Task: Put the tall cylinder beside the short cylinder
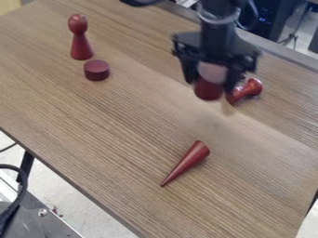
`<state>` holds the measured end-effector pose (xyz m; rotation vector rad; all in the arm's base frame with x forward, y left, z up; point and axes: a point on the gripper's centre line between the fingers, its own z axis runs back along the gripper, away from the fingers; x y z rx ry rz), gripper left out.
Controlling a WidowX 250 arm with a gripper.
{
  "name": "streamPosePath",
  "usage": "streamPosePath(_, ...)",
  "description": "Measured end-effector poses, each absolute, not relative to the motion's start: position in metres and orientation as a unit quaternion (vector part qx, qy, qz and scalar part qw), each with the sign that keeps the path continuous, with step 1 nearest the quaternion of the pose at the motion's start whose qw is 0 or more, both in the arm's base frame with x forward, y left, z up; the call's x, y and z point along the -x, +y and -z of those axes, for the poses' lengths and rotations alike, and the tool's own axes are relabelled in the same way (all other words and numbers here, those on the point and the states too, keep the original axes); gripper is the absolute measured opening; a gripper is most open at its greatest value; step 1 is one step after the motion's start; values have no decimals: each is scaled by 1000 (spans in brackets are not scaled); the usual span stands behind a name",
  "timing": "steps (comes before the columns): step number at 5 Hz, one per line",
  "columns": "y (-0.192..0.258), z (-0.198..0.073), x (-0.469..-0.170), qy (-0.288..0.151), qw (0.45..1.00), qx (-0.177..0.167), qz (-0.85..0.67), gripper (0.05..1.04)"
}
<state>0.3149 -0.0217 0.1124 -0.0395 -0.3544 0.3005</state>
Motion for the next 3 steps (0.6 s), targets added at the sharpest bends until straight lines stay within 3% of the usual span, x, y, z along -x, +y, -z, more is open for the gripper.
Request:
streamPosePath(2,26,-86,-331,-126,982,23,-138,788)
streamPosePath(3,41,-73,-337,-129,982,16,-136,788)
